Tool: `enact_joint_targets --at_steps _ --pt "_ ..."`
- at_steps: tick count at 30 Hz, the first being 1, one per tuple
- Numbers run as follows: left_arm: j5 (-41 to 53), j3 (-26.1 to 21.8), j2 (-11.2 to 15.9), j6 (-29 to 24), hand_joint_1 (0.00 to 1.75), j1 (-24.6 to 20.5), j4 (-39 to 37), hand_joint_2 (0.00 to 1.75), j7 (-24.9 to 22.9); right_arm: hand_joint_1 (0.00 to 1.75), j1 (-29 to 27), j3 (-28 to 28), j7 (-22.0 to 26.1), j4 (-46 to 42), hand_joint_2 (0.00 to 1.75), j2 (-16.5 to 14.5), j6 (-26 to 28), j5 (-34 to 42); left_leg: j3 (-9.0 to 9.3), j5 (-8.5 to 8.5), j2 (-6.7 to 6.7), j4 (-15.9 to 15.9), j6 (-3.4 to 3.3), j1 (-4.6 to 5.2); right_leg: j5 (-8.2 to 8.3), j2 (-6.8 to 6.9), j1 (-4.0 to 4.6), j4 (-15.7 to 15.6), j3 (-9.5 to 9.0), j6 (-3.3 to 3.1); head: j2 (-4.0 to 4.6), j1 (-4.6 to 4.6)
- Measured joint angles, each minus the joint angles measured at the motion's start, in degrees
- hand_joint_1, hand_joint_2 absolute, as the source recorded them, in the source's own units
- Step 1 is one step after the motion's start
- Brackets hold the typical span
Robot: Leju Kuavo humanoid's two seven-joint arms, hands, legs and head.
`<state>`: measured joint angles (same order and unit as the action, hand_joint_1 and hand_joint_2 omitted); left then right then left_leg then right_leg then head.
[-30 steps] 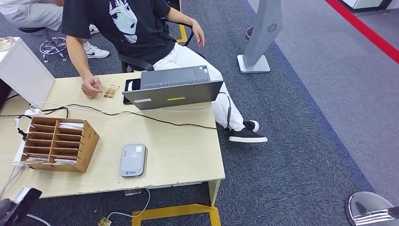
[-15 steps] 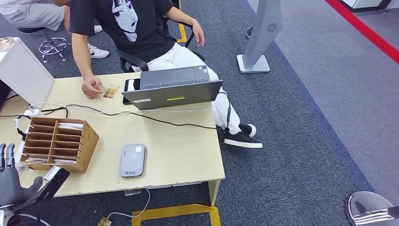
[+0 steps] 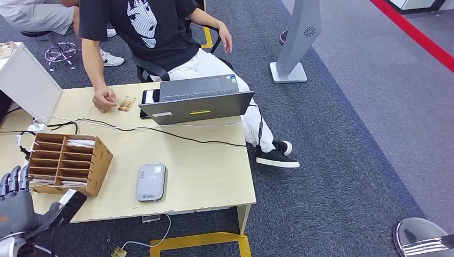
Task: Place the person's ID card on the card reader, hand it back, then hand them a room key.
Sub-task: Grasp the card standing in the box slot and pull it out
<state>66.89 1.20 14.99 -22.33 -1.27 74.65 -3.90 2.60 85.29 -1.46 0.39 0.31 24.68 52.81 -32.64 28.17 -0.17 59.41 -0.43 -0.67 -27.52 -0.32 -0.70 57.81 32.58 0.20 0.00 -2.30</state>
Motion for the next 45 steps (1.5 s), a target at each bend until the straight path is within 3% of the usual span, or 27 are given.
enact_joint_targets --at_steps 13,45 --pt "-1.64 0.01 0.02 1.15 0.00 -0.30 -3.66 1.75 -0.08 0.00 -0.04 0.02 0.36 0.00 1.75 0.24 -0.05 -0.36 0.00 0.00 0.00 0.00 0.00 0.00 0.00 0.00 0.00 0.00 0.00 0.00 0.00 0.00" --pt "2.01 2.05 1.02 2.53 0.00 -6.72 -9.29 1.75 1.00 0.00 0.79 0.32 0.83 -0.02 1.75 0.14 -0.99 -0.40 0.01 -0.02 0.01 0.00 -0.02 0.00 0.04 -0.02 0.00 0.00 0.00 0.02 0.00 0.01"
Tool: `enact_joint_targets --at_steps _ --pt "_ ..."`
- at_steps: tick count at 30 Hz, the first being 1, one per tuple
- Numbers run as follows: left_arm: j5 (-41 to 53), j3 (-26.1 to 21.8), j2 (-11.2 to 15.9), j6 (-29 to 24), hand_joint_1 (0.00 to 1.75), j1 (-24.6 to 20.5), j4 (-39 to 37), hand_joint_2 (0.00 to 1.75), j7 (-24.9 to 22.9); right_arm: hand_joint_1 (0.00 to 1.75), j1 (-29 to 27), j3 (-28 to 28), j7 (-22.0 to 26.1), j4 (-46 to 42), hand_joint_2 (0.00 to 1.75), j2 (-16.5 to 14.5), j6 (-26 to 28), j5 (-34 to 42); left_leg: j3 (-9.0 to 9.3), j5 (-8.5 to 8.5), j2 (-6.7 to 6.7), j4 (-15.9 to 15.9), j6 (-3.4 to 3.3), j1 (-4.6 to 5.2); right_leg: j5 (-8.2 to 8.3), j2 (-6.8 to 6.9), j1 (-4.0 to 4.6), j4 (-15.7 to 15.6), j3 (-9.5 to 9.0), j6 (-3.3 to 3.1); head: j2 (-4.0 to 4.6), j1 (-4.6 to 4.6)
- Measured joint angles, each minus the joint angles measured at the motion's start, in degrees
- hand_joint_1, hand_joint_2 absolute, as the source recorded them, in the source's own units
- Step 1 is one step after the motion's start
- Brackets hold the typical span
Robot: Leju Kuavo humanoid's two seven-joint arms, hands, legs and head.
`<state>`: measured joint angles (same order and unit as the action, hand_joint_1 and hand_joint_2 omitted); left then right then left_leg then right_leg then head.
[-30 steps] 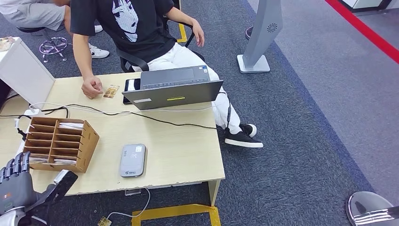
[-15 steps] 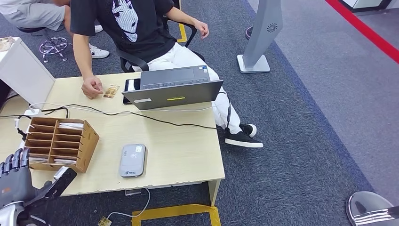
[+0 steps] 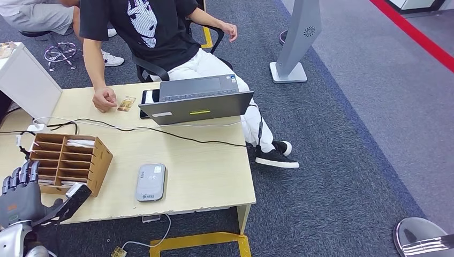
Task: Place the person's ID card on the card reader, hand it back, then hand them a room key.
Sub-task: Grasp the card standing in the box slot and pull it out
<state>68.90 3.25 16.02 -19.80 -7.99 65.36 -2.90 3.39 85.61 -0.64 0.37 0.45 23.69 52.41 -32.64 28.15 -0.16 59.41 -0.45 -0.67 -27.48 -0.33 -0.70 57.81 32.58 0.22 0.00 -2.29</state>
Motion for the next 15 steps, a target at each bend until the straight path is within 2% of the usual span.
enact_joint_targets --at_steps 15 --pt "-0.96 0.31 -0.09 -0.09 0.00 -0.02 -0.41 1.75 0.50 0.00 0.16 0.32 -0.30 -0.02 1.75 -0.64 0.27 -0.03 0.00 0.00 0.00 0.00 0.00 0.00 0.00 0.00 0.00 0.00 0.00 0.00 0.00 0.00"
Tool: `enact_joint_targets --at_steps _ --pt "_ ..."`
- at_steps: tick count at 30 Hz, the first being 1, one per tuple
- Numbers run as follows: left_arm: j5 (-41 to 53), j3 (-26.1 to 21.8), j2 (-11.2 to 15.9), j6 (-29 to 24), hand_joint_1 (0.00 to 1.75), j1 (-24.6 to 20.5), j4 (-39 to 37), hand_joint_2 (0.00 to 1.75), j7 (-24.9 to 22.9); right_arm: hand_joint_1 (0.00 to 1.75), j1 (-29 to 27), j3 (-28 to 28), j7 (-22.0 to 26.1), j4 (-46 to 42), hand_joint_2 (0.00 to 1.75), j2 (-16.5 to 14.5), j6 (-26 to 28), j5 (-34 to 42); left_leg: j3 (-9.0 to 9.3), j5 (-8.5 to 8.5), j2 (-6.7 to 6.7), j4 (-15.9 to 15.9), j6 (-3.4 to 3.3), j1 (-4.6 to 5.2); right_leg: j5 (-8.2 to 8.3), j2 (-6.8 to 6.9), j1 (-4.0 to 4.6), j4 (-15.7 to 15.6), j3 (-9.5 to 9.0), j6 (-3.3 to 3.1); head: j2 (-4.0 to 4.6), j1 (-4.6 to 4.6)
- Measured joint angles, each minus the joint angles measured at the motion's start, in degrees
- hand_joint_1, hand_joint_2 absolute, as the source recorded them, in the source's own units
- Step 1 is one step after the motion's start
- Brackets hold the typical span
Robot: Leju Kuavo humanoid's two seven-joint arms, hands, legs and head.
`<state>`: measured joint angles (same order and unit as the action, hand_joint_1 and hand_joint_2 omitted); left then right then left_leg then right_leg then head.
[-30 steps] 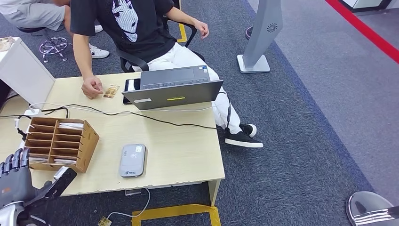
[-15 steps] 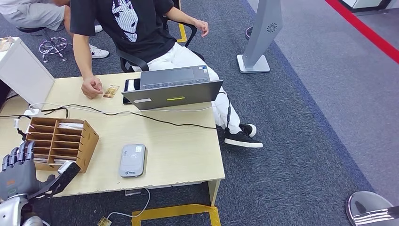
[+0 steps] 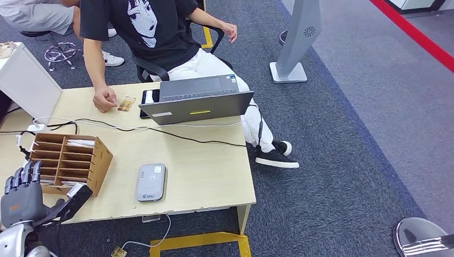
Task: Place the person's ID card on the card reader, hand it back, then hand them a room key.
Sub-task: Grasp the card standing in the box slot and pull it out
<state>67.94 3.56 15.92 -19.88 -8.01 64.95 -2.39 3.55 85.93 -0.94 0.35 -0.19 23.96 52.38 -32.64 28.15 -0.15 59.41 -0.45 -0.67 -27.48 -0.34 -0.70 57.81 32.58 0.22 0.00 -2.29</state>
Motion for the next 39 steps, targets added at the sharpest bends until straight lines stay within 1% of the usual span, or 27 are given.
enact_joint_targets --at_steps 4,8,16,39 --pt "-0.59 0.14 -0.03 -0.01 0.00 -0.01 -0.50 1.75 0.26 0.00 0.02 0.16 -0.07 -0.01 1.75 -0.21 0.04 0.07 0.00 0.00 0.00 0.00 0.00 0.00 0.00 0.00 0.00 0.00 0.00 0.00 0.00 0.00" --pt "-0.99 0.20 -0.03 -0.10 1.75 -0.01 -0.65 1.75 0.51 0.00 0.05 0.25 0.00 -0.02 1.75 -0.39 0.03 0.31 0.00 0.00 0.00 0.00 0.00 0.00 0.00 0.00 0.00 0.00 0.00 0.00 0.00 0.00" --pt "-0.96 0.22 -0.45 -3.83 1.75 -0.02 -0.69 1.75 1.32 0.00 0.16 0.49 0.14 -0.02 1.75 -0.92 0.50 1.04 0.00 0.00 0.00 0.00 0.00 0.00 0.00 0.00 0.00 0.00 0.00 0.00 0.00 -0.01" --pt "-2.54 0.29 -1.17 -4.38 1.75 -1.48 -2.42 1.75 3.42 0.00 0.92 0.50 0.70 -0.02 1.75 -2.41 0.99 3.96 0.00 0.00 0.00 0.00 0.00 0.00 0.00 0.00 0.00 0.00 0.00 0.00 0.00 0.00"
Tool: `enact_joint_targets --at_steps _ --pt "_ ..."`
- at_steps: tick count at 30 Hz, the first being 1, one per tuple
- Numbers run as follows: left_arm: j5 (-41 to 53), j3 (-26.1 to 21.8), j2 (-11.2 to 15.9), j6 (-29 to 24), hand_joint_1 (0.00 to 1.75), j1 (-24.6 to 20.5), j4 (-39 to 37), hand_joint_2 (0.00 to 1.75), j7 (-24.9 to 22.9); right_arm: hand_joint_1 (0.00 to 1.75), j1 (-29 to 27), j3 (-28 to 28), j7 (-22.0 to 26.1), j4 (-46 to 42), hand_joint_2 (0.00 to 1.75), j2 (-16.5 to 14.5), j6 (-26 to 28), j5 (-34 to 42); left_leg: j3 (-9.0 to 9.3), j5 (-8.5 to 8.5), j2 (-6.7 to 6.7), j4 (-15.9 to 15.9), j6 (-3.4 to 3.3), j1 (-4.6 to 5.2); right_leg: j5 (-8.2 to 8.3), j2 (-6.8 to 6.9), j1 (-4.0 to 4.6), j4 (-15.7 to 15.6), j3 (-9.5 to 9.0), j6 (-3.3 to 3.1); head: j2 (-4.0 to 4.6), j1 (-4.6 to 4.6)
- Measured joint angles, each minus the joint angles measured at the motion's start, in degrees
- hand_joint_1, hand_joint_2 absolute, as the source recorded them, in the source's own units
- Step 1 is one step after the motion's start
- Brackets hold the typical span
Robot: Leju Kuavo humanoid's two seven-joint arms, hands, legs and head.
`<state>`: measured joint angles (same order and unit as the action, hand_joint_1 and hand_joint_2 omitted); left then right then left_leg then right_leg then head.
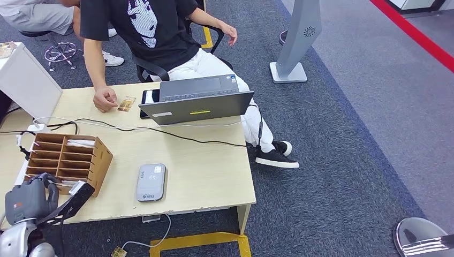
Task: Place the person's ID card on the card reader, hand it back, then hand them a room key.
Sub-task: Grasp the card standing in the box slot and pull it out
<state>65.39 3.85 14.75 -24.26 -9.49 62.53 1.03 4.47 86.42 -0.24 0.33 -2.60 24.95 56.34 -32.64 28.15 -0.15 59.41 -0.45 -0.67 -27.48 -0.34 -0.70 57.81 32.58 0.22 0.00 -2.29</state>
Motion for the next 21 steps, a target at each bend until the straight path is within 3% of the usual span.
enact_joint_targets --at_steps 5,16,21 --pt "-3.03 -0.02 0.12 -2.16 1.75 0.06 1.47 1.75 1.75 0.00 -0.12 0.00 0.16 0.00 1.75 -0.04 0.58 0.39 0.00 -0.01 0.00 0.00 0.00 -0.01 0.00 0.00 0.00 0.00 0.01 0.00 0.00 -0.01" --pt "-3.03 -0.27 2.22 -2.59 1.75 -4.82 19.55 1.75 1.51 0.00 -0.95 0.00 0.32 0.05 1.75 -0.02 1.72 1.99 -0.01 -0.03 -0.02 0.01 0.00 0.00 0.05 0.02 0.00 0.01 0.00 -0.04 0.00 -0.01" --pt "-2.67 -0.58 2.32 -1.66 1.75 -6.65 23.30 1.75 0.71 0.00 -1.12 0.00 0.53 0.07 1.75 0.05 1.72 2.48 0.00 -0.04 -0.01 0.01 0.00 0.00 0.05 0.01 0.00 0.01 0.00 -0.04 0.00 -0.01"
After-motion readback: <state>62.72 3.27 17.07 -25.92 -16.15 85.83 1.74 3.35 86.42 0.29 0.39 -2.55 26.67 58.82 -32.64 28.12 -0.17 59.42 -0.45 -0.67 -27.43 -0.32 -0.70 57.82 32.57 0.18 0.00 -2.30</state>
